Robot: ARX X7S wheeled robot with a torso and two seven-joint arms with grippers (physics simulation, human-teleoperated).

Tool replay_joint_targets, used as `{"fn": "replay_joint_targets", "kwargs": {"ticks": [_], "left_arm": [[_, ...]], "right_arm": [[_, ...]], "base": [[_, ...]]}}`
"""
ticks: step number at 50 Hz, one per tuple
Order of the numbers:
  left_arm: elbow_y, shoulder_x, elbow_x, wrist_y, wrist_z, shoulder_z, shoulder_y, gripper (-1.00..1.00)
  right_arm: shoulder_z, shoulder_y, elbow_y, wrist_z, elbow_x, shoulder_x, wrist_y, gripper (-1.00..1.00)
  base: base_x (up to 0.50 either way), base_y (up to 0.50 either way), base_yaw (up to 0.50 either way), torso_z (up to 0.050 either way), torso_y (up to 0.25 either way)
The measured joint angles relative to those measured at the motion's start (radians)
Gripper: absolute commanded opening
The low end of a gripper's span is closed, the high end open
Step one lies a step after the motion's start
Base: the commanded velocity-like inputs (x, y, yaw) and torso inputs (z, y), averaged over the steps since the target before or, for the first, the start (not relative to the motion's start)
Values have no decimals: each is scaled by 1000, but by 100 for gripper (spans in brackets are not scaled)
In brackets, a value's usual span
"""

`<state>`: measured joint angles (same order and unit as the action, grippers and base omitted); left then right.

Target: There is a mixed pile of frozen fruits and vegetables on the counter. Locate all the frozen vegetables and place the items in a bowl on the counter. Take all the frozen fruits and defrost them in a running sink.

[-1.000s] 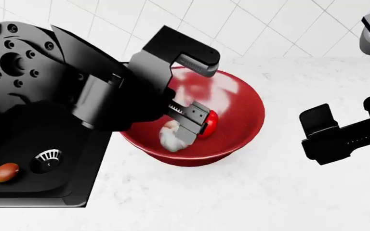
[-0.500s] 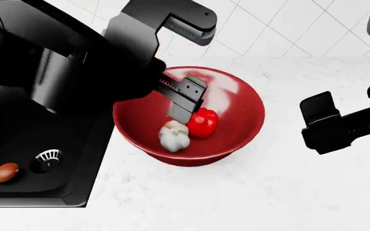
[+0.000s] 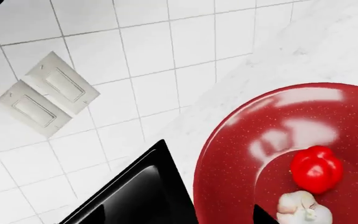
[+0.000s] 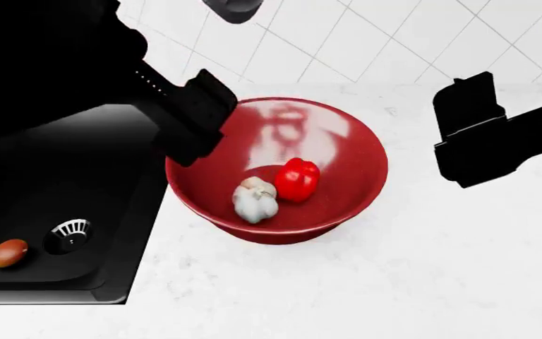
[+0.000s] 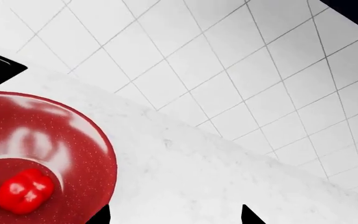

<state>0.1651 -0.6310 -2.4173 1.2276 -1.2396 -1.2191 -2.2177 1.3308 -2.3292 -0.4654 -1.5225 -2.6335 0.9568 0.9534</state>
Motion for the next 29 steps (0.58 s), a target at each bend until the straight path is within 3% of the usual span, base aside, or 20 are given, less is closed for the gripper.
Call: {"fn": "replay_joint_targets", "kwargs": {"ticks": [15,29], "left_arm": [[184,-108,54,65,-84,64,-49,100],[471,-230,47,-6,-198,123,-36,100]], "right_arm": [[-145,108,-191,79,134,65,-97,100],[-206,246,-395,109,275,75,-233,100]], "base": [[0,0,0,0,0],[0,0,0,0,0]]}}
